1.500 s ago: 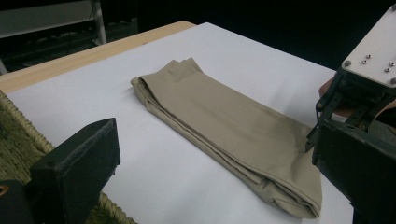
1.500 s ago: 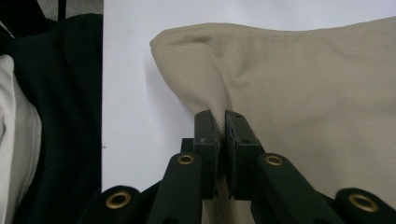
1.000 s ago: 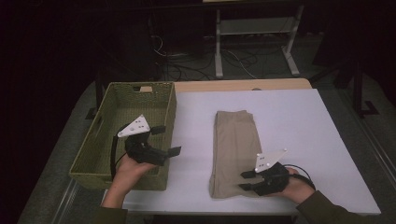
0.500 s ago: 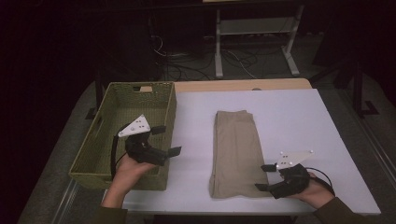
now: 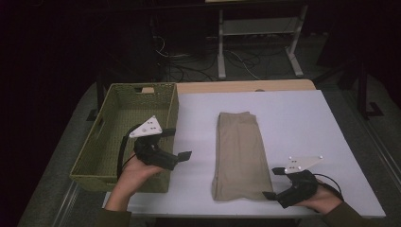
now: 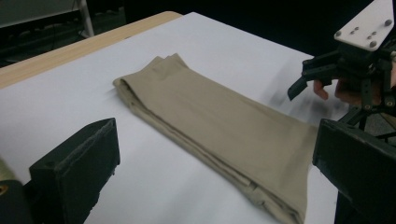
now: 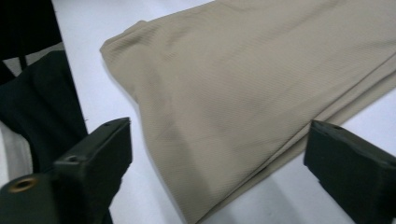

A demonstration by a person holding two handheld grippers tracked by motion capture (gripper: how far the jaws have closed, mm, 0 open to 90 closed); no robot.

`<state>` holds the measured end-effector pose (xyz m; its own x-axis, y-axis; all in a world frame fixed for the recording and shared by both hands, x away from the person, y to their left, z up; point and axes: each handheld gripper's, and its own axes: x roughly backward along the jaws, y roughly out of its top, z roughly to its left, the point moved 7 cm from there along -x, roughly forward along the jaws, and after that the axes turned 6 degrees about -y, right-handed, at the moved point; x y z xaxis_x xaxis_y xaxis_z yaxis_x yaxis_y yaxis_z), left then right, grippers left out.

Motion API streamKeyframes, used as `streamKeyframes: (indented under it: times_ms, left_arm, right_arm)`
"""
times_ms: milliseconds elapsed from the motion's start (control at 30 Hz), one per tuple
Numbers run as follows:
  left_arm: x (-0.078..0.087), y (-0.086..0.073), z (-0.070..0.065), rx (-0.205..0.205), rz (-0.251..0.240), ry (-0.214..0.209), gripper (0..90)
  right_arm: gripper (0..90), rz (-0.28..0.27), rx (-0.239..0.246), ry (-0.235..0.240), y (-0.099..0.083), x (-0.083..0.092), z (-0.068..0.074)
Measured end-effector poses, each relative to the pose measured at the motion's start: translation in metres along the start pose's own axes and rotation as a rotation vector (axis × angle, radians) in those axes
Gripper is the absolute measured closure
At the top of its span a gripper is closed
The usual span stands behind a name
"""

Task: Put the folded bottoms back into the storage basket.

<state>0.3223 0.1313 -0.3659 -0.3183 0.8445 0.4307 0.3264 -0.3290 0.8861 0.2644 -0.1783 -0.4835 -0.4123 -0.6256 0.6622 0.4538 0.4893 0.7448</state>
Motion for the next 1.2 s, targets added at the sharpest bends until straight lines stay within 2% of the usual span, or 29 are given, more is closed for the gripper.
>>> streamKeyframes:
  times_ms: [167, 300, 467, 700, 933, 1200]
  left_arm:
    - [-0.015, 0.007, -0.012, -0.013, 0.003, -0.017, 1.0]
    - [-0.026, 0.015, -0.019, -0.003, -0.007, -0.043, 1.0]
    - [-0.041, 0.028, -0.026, -0.005, -0.021, -0.062, 1.0]
    - [-0.060, 0.036, -0.029, -0.004, -0.026, -0.083, 1.0]
    - [-0.077, 0.036, -0.027, 0.012, -0.024, -0.072, 1.1]
    - [-0.104, 0.022, -0.023, 0.026, 0.015, -0.055, 1.5]
  right_arm:
    - [1.5, -0.002, 0.004, -0.016, 0.000, -0.001, -0.001]
    - [0.8, -0.001, 0.011, -0.022, 0.001, -0.002, 0.000]
    - [0.9, -0.007, 0.015, -0.026, 0.001, -0.002, -0.001]
    - [0.9, -0.014, 0.018, -0.029, 0.001, -0.003, -0.002]
    - [0.9, -0.015, 0.021, -0.027, 0.000, -0.003, -0.001]
    - [1.0, -0.031, 0.025, -0.034, 0.002, -0.002, -0.002]
